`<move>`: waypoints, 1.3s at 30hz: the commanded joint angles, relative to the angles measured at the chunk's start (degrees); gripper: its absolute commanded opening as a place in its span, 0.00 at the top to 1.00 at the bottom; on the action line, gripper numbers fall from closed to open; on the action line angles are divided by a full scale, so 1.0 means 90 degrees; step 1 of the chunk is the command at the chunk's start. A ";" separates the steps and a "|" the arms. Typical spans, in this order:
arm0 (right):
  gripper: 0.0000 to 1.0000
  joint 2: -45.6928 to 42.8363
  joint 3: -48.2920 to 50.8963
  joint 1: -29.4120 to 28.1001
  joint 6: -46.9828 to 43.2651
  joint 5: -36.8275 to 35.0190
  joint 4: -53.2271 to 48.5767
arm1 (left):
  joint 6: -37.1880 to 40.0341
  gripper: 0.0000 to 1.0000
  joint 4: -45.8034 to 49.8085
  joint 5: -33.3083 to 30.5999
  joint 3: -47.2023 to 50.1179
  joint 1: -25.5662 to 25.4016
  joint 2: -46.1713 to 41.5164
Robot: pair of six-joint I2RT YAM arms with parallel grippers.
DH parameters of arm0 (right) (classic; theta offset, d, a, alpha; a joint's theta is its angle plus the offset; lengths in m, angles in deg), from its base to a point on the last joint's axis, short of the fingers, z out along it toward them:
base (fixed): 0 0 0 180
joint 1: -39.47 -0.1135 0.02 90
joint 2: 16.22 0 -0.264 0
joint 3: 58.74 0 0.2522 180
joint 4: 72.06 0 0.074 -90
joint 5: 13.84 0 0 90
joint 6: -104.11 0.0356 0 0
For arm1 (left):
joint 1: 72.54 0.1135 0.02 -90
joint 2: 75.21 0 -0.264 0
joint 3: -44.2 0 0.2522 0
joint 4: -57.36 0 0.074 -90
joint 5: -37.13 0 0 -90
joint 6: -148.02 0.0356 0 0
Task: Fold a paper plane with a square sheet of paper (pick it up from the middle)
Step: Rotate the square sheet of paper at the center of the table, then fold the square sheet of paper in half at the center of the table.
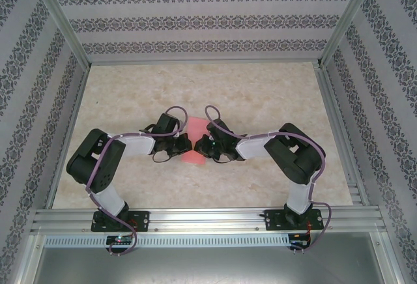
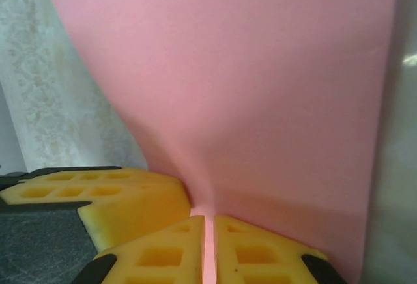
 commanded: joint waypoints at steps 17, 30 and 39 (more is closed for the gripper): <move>0.96 -0.0379 0.0359 0.0010 -0.1506 0.0932 -0.0351 | 0.0092 1.00 0.0669 -0.0488 -0.0127 -0.0094 0.0481; 0.94 -0.0789 0.0985 0.0105 -0.1907 0.0939 -0.0631 | 0.0135 1.00 0.0789 -0.0852 -0.0056 -0.0094 0.0513; 0.93 -0.0575 0.0080 0.0288 -0.1937 0.1077 -0.0338 | 0.0297 1.00 0.0864 -0.0824 -0.0077 -0.0099 0.0515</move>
